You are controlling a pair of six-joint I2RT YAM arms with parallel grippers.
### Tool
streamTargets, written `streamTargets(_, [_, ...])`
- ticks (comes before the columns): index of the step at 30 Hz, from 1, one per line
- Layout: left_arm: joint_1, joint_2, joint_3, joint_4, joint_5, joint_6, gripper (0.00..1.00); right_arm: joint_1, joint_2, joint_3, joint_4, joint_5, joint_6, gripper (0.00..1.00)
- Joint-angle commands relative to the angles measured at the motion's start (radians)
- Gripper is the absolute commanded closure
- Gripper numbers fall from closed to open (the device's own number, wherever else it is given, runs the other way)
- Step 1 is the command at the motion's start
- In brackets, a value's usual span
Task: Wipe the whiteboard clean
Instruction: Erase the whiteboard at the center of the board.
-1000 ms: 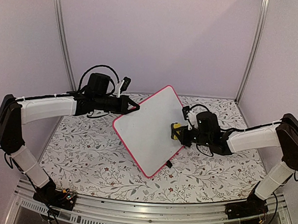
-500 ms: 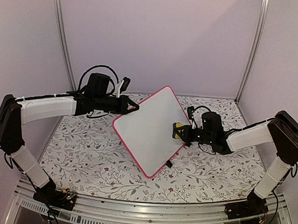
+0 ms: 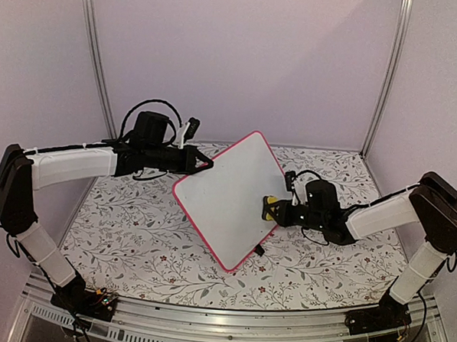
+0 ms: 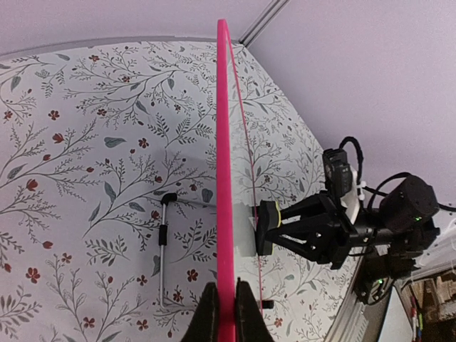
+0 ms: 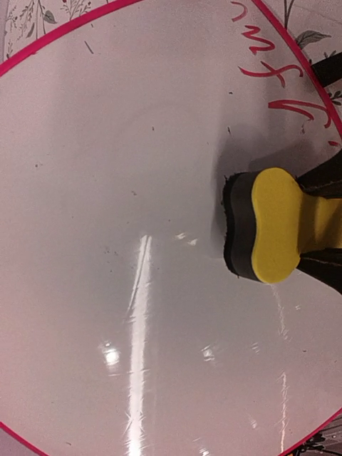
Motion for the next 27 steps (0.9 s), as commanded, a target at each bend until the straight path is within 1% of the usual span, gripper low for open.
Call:
streamTargets(1, [-0.015, 0.015, -0.024, -0.069, 0.009, 0.1, 1.0, 0.049, 0.012, -0.028, -0.087, 0.022, 0.033, 0.89])
streamTargets(7, [-0.015, 0.018, -0.023, -0.067, 0.011, 0.101, 1.0, 0.034, 0.005, 0.022, -0.115, 0.086, 0.02, 0.88])
streamTargets(15, [-0.015, 0.018, -0.023, -0.067, 0.011, 0.1, 1.0, -0.059, 0.008, 0.17, -0.173, 0.084, -0.019, 0.88])
streamTargets(20, [-0.016, 0.018, -0.023, -0.069, 0.011, 0.1, 1.0, -0.099, 0.038, 0.25, -0.213, 0.079, -0.042, 0.88])
streamTargets(23, [-0.015, 0.018, -0.021, -0.068, 0.013, 0.101, 1.0, -0.106, 0.06, 0.26, -0.219, 0.07, -0.045, 0.88])
streamTargets(27, [-0.013, 0.019, -0.021, -0.068, 0.015, 0.099, 1.0, -0.105, 0.079, 0.228, -0.213, 0.033, -0.033, 0.89])
